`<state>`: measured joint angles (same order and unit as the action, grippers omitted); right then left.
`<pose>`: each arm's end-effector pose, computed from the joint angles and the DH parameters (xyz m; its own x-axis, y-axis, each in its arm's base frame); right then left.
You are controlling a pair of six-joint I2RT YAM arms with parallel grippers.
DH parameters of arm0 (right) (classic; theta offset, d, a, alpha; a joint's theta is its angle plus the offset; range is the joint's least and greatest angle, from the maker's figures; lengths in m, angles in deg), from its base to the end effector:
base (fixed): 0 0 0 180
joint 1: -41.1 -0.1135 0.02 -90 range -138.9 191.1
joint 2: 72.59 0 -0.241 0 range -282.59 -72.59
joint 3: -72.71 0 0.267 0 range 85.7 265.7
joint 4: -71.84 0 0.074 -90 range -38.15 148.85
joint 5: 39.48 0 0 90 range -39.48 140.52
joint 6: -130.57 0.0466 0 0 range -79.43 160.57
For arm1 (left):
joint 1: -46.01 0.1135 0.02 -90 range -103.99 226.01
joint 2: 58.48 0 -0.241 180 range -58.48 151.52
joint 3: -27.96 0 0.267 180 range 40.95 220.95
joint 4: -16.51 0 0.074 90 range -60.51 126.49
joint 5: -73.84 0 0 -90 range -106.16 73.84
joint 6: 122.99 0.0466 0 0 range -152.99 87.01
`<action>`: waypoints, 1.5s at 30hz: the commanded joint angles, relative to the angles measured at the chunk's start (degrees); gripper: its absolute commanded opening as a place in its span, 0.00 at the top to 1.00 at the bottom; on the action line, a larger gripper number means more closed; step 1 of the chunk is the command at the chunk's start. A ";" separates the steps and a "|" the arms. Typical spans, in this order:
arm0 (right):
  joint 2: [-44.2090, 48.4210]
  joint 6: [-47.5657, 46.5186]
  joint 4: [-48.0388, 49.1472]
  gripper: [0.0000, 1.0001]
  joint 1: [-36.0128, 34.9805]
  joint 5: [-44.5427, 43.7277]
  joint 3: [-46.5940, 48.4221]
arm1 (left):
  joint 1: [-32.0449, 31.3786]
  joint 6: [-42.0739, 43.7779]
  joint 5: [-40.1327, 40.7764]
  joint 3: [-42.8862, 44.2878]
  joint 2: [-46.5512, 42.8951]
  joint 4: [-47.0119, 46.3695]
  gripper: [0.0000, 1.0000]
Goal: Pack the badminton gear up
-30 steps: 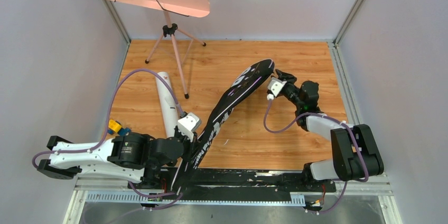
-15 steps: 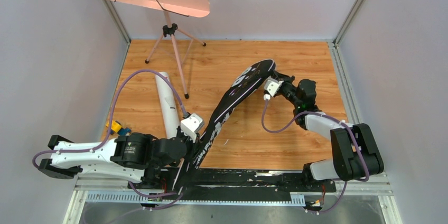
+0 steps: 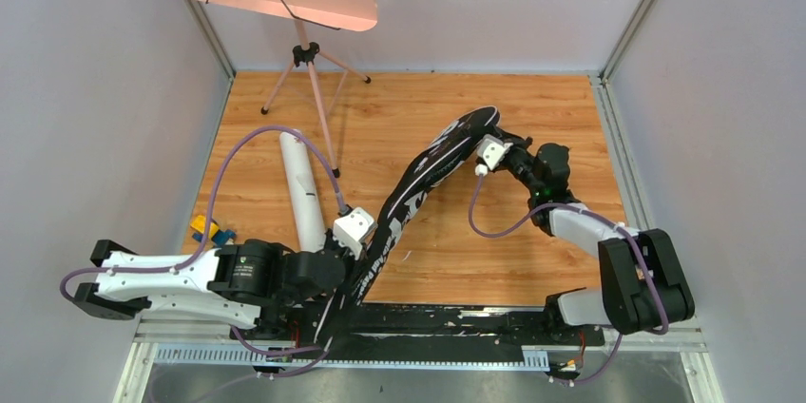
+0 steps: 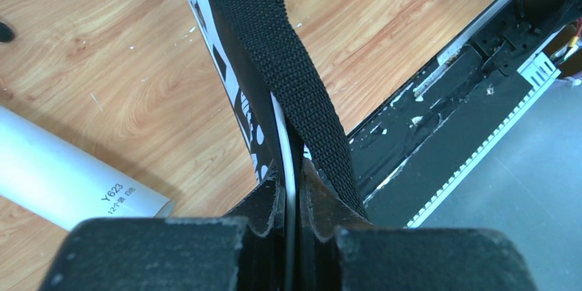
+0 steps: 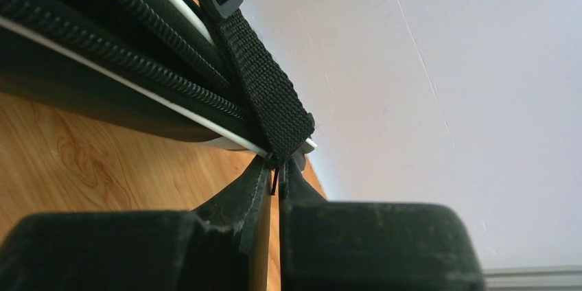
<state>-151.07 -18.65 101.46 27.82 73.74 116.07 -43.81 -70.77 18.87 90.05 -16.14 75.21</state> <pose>0.2941 0.0883 0.1848 0.4618 -0.7022 -0.5419 -0.3836 0.3927 -0.8358 0.0273 -0.1803 0.2955 -0.5024 0.2218 -0.8357 0.6449 0.7400 -0.1912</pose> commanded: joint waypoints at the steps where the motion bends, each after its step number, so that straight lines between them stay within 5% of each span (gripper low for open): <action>1: 5.31 10.08 -1.76 1.00 -1.81 6.13 0.17 | 0.17 2.49 4.58 4.28 2.49 -8.04 1.00; 9: 9.24 11.41 -5.16 1.00 -1.99 6.24 -2.16 | 0.20 2.44 5.84 7.11 6.40 -6.18 1.00; 14: 6.28 10.89 -9.39 0.77 -0.70 4.26 0.96 | 0.18 0.31 6.02 7.42 6.00 -4.36 1.00; 18: 1.59 11.22 -10.92 1.00 2.33 2.92 3.95 | 0.23 -1.48 7.30 6.57 4.41 -1.83 1.00; 25: 3.39 19.07 -6.36 1.00 2.98 11.45 3.21 | 0.22 -1.11 8.73 5.80 2.38 -1.54 1.00; 30: 3.86 14.79 -18.94 1.00 2.94 25.68 7.27 | 0.24 -0.33 9.14 5.57 2.05 -1.31 1.00; 33: 5.48 14.75 -18.27 0.96 2.92 31.93 6.54 | 0.18 -0.06 9.56 5.61 2.04 -1.27 1.00; 41: 8.84 8.98 -25.21 0.90 2.86 32.75 6.55 | 0.30 -0.02 10.27 6.08 2.84 -1.54 1.00; 45: 10.00 11.94 -23.06 0.79 2.86 24.40 5.15 | 0.26 0.10 10.50 7.30 4.16 -1.23 1.00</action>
<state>-143.79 -9.14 78.97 32.61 93.78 121.62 -43.90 -71.42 21.82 94.05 -12.99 82.88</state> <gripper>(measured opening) 0.166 0.098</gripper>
